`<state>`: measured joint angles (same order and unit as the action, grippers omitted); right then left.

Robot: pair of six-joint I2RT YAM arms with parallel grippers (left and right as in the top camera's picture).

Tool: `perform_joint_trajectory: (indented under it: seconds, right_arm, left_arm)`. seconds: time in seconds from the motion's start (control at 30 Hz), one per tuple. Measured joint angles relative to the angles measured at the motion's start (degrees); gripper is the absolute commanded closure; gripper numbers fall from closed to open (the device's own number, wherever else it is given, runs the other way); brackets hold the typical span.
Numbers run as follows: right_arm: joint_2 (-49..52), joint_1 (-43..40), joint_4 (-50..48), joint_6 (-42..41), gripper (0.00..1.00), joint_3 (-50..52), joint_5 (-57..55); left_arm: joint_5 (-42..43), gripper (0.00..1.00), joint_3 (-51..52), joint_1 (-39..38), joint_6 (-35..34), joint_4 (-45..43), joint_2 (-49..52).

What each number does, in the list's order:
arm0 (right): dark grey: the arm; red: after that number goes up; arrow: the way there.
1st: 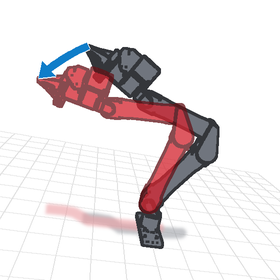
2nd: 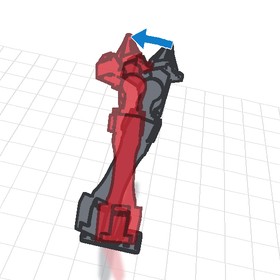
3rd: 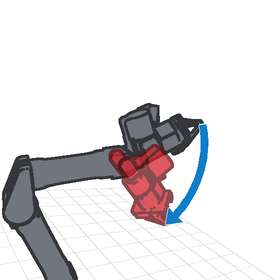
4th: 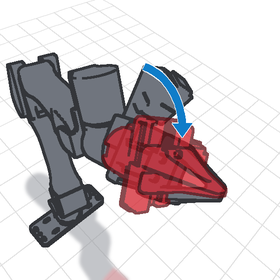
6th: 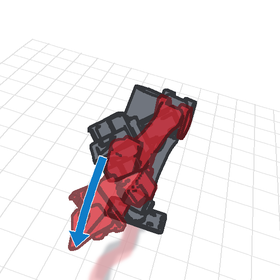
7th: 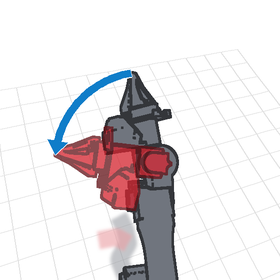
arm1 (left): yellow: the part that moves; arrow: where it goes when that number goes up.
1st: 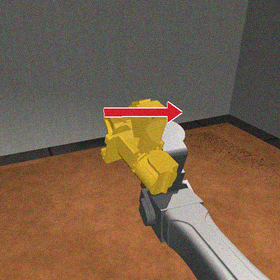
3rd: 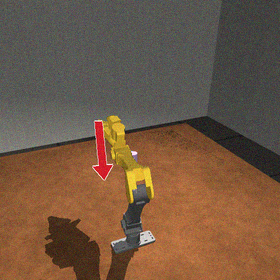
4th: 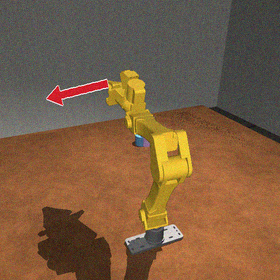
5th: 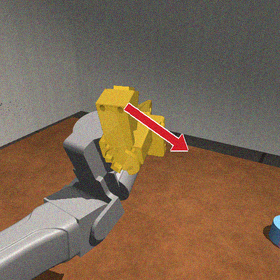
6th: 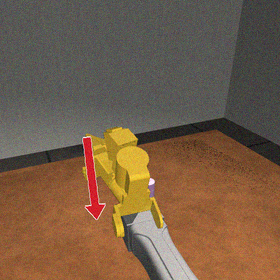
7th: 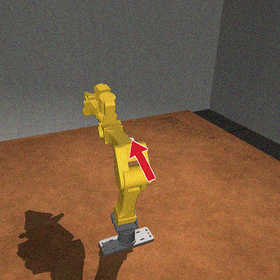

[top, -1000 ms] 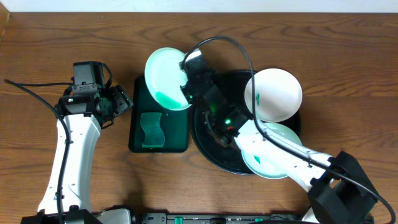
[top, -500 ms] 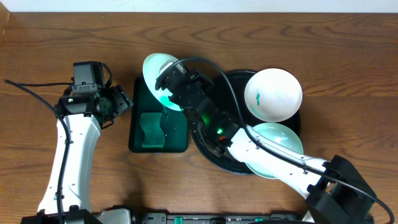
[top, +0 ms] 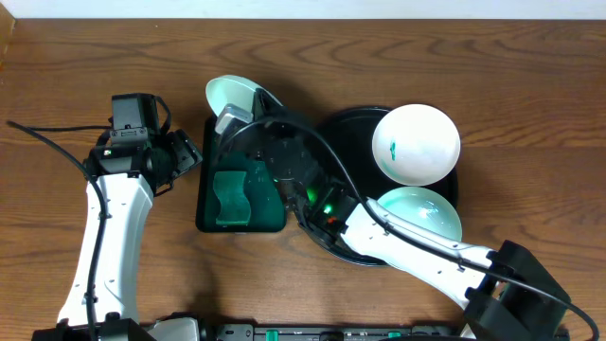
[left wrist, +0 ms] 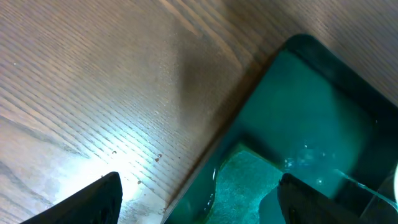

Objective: Clean dirty plates on tray and stack at the side

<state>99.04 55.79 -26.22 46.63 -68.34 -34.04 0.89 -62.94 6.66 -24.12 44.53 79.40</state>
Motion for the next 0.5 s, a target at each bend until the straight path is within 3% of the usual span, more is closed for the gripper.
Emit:
perform_joint_trajectory:
  seconds: [0.5]
  right_arm:
    - [0.0,2.5,-1.0,9.9,0.98,0.0,-0.3]
  left_arm:
    - [0.0,0.20,0.0,0.0,0.0,0.0,0.0]
